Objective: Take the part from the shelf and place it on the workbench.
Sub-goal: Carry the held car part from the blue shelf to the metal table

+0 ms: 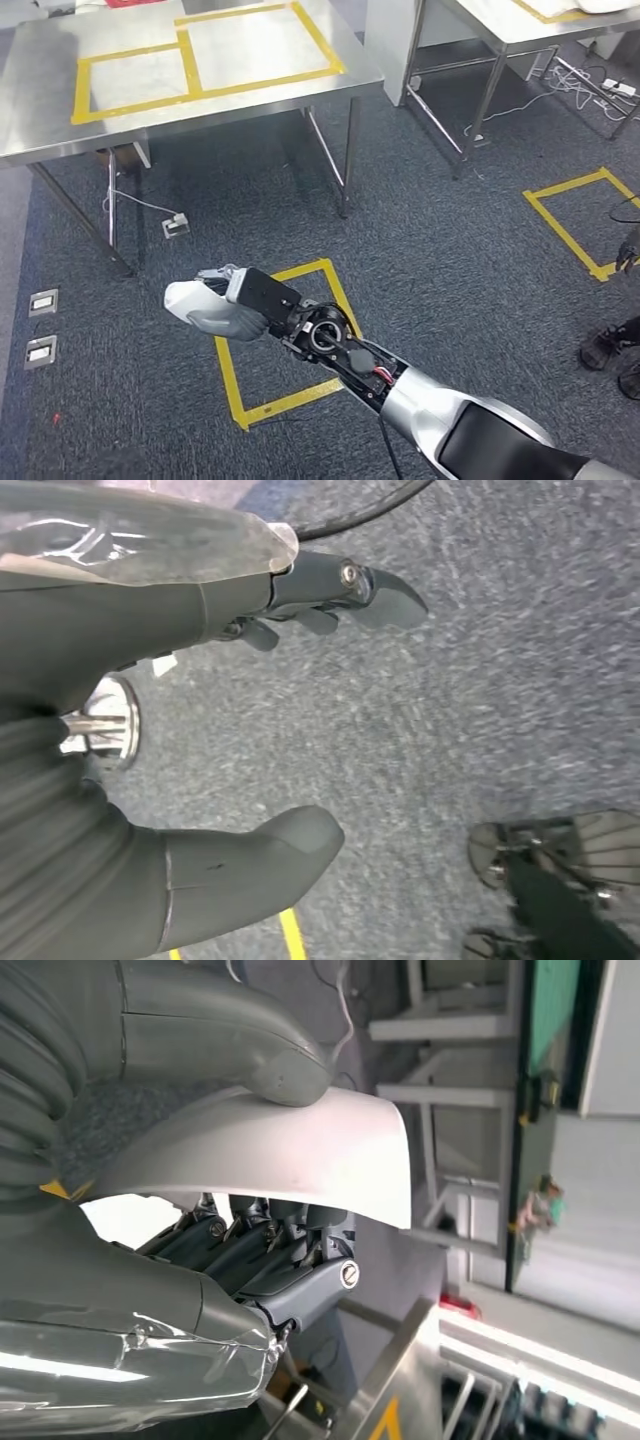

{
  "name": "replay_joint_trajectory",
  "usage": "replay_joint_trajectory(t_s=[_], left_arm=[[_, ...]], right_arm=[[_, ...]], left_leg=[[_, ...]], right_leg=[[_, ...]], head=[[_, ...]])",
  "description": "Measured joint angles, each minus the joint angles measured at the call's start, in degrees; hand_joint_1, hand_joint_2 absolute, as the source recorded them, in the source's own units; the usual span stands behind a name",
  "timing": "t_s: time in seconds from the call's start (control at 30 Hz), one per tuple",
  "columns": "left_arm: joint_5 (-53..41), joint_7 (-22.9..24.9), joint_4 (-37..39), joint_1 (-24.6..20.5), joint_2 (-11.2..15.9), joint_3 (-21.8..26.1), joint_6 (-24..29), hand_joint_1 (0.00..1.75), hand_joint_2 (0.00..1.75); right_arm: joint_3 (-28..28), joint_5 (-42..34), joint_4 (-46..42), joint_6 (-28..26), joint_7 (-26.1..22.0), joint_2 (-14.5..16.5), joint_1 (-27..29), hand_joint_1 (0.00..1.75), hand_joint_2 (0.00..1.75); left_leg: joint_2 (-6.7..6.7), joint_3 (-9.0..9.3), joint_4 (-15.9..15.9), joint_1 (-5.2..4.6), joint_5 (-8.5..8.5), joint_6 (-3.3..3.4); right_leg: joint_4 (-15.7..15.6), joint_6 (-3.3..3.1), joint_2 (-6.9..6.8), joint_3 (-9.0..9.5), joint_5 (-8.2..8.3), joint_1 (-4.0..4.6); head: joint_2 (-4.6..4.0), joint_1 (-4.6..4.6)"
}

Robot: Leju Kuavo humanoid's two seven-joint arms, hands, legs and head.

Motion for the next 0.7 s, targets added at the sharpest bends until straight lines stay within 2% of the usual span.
replay_joint_trajectory(t_s=[0.07, 0.13, 0.17, 0.23, 0.27, 0.3, 0.33, 0.37, 0.4, 0.43, 0.47, 0.5, 0.57, 0.63, 0.67, 0.7], left_arm=[[-0.02, -0.03, 0.00, -0.10, -0.05, 0.00, -0.01, 0.00, 1.75], [-0.05, -0.05, 0.00, -0.01, -0.10, 0.00, -0.01, 0.00, 1.75], [-0.09, -0.07, 0.00, 0.04, -0.11, 0.00, -0.01, 0.00, 1.75], [-0.25, -0.07, 0.00, 0.09, -0.08, 0.00, -0.01, 0.00, 1.75], [-0.33, -0.07, 0.00, 0.10, -0.07, 0.00, -0.01, 0.00, 1.75], [-0.39, -0.07, 0.00, 0.14, -0.05, 0.00, -0.01, 0.00, 1.75], [-0.43, -0.07, 0.00, 0.19, -0.04, 0.00, -0.02, 0.00, 1.75], [-0.45, -0.07, 0.00, 0.24, -0.03, 0.00, -0.02, 0.00, 1.75], [-0.48, -0.08, 0.00, 0.31, -0.07, 0.00, -0.03, 0.00, 1.75], [-0.51, -0.09, 0.00, 0.27, -0.10, 0.00, -0.04, 0.00, 1.75], [-0.54, -0.11, 0.00, 0.21, -0.13, 0.00, -0.05, 0.00, 1.75], [-0.55, -0.13, 0.00, 0.18, -0.15, 0.00, -0.07, 0.00, 1.75], [-0.56, -0.16, -0.01, 0.28, -0.03, 0.00, -0.10, 0.00, 1.75], [-0.56, -0.16, -0.02, 0.40, 0.04, -0.01, -0.11, 0.00, 1.75], [-0.56, -0.16, -0.02, 0.34, 0.06, -0.02, -0.12, 0.00, 1.75], [-0.56, -0.16, -0.02, 0.23, 0.03, -0.02, -0.13, 0.00, 1.75]], right_arm=[[0.09, 0.12, -0.06, 0.20, 0.09, 0.01, -0.06, 1.47, 1.75], [0.19, 0.14, -0.14, 0.36, 0.17, 0.01, -0.19, 1.47, 1.75], [0.21, 0.15, -0.18, 0.39, 0.25, 0.01, -0.25, 1.47, 1.75], [0.26, 0.31, -0.19, 0.40, 0.46, -0.02, -0.24, 1.47, 1.75], [0.27, 0.48, -0.19, 0.39, 0.61, -0.03, -0.10, 1.47, 1.75], [0.28, 0.66, -0.19, 0.38, 0.72, -0.04, 0.05, 1.47, 1.75], [0.29, 0.79, -0.19, 0.38, 0.79, -0.05, 0.15, 1.47, 1.75], [0.29, 0.86, -0.20, 0.37, 0.84, -0.05, 0.21, 1.47, 1.75], [0.28, 0.86, -0.20, 0.36, 0.85, -0.06, 0.22, 1.47, 1.75], [0.28, 0.85, -0.24, 0.34, 0.87, -0.07, 0.21, 1.47, 1.75], [0.28, 0.85, -0.28, 0.33, 0.89, -0.08, 0.20, 1.47, 1.75], [0.28, 0.85, -0.33, 0.32, 0.90, -0.09, 0.21, 1.47, 1.75], [0.30, 0.85, -0.55, 0.31, 0.90, -0.03, 0.21, 1.47, 1.75], [0.30, 0.85, -0.81, 0.31, 0.86, 0.09, 0.12, 1.47, 1.75], [0.30, 0.85, -0.90, 0.31, 0.86, 0.14, 0.06, 1.47, 1.75], [0.30, 0.85, -0.91, 0.31, 0.86, 0.13, 0.04, 1.47, 1.75]], left_leg=[[-1.01, 0.21, -0.18, 0.18, -0.39, 0.58], [-1.87, 0.76, -0.40, 0.48, -0.70, 1.13], [-2.26, 1.03, -0.45, 0.56, -0.87, 1.38], [-3.18, 1.46, -0.41, 0.55, -1.32, 1.74], [-3.75, 1.76, -0.39, 0.55, -1.59, 1.78], [-4.38, 2.19, -0.36, 0.55, -1.91, 1.75], [-5.03, 2.76, -0.34, 0.55, -2.26, 1.65], [-5.67, 3.41, -0.33, 0.55, -2.67, 1.52], [-6.26, 3.95, -0.30, 0.55, -3.09, 1.34], [-6.83, 4.26, -0.20, 0.53, -3.43, 1.11], [-7.33, 4.31, -0.17, 0.60, -3.67, 0.86], [-7.79, 4.21, -0.19, 0.75, -3.81, 0.54], [-8.51, 4.23, -0.48, 1.01, -4.00, -0.13], [-6.84, 3.56, 1.44, 0.93, -5.08, -0.75], [-5.43, 2.17, 4.23, 0.91, -6.24, -1.00], [-4.01, -0.15, 8.32, 0.91, -7.71, -1.27]], right_leg=[[0.05, 0.56, -0.76, 0.39, -0.78, -0.05], [2.96, 1.15, -0.62, -0.59, -2.67, -0.15], [6.38, 1.39, -0.28, -2.26, -4.20, -0.25], [15.08, 1.70, 0.16, -7.28, -7.14, -0.32], [17.92, 1.78, 0.24, -9.31, -7.46, -0.37], [18.48, 1.76, 0.33, -10.29, -6.47, -0.43], [16.56, 1.66, 0.49, -10.03, -4.27, -0.50], [12.70, 1.48, 0.97, -8.84, -1.22, -0.55], [8.46, 1.25, 2.11, -7.31, 1.53, -0.62], [4.73, 1.06, 3.18, -5.92, 3.36, -0.69], [2.33, 0.87, 4.06, -5.02, 4.21, -0.66], [1.34, 0.67, 4.55, -4.63, 4.09, -0.59], [0.59, 0.12, 3.84, -4.03, 3.70, -0.64], [-0.30, -0.53, 2.81, -2.95, 3.53, -0.94], [-0.64, -0.79, 2.18, -2.41, 3.38, -0.99], [-0.76, -1.01, 1.50, -2.02, 3.10, -0.89]], head=[[0.00, 0.24], [0.00, 0.52], [0.00, 0.73], [0.00, 1.19], [0.00, 1.37], [0.00, 1.57], [0.00, 1.77], [0.00, 1.95], [0.00, 2.09], [0.00, 2.02], [0.00, 1.97], [0.00, 1.94], [0.00, 2.07], [0.00, 1.70], [0.00, 1.30], [0.00, 0.90]])
